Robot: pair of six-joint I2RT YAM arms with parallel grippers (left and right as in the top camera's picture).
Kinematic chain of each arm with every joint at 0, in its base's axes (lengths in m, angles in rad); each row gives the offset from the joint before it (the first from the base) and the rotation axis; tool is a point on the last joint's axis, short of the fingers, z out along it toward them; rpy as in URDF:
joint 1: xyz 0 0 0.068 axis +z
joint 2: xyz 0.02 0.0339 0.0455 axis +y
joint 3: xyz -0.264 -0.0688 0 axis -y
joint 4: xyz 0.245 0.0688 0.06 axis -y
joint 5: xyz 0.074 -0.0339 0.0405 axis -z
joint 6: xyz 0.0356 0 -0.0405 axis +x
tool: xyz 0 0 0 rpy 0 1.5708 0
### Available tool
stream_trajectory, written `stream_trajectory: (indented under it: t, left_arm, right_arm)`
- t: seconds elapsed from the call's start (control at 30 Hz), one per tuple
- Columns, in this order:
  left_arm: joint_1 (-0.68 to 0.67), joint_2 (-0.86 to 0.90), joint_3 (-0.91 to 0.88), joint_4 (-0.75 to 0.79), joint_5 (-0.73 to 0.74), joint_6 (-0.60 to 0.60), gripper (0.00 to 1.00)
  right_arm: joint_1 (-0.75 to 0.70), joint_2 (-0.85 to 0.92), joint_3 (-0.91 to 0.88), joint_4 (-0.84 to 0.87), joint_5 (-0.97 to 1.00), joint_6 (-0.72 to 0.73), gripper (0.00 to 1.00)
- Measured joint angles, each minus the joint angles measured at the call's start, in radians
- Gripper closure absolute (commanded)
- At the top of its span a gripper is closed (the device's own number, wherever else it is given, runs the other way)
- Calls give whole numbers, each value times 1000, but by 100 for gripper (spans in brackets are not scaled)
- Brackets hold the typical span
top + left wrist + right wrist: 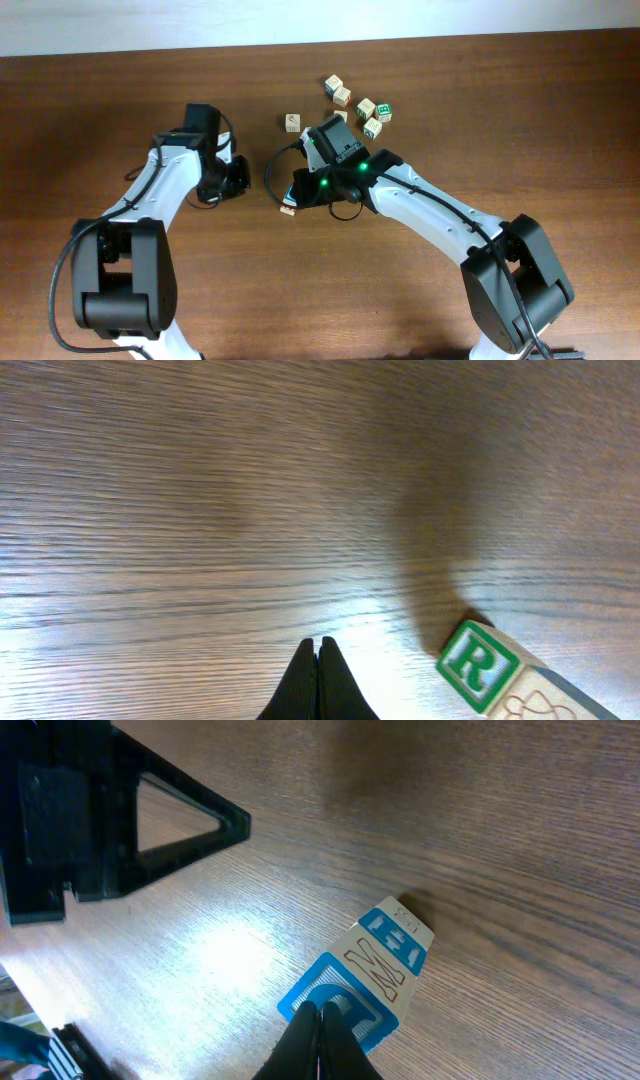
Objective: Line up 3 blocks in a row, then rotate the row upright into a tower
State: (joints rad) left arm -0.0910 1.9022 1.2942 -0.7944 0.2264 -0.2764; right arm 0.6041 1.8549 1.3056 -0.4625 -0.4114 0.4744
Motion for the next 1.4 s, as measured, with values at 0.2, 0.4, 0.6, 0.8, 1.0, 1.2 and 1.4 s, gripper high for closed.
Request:
stream_trajectory:
  t: [0.2,0.4,0.6,0.8,1.0,1.2,1.4]
  left_arm:
    - [20,0,0,-6,-4,8,100]
    - [19,0,0,-11,-4,14,100]
    - [19,0,0,-14,-4,15,100]
    - [18,0,0,-18,-3,15,100]
    - [-11,0,0,-18,-3,15,100]
    - [-22,0,0,-18,-3,15,96]
    - [-22,0,0,-18,-3,23,67]
  right_arm:
    - [0,0,0,24,0,0,96]
    - [0,0,0,37,0,2,96]
    - [0,0,0,37,0,1,96]
    - [0,0,0,36,4,1,95]
    - [0,0,0,32,8,0,88]
    - [0,0,0,20,22,2,69]
    - [0,0,0,5,42,-4,47]
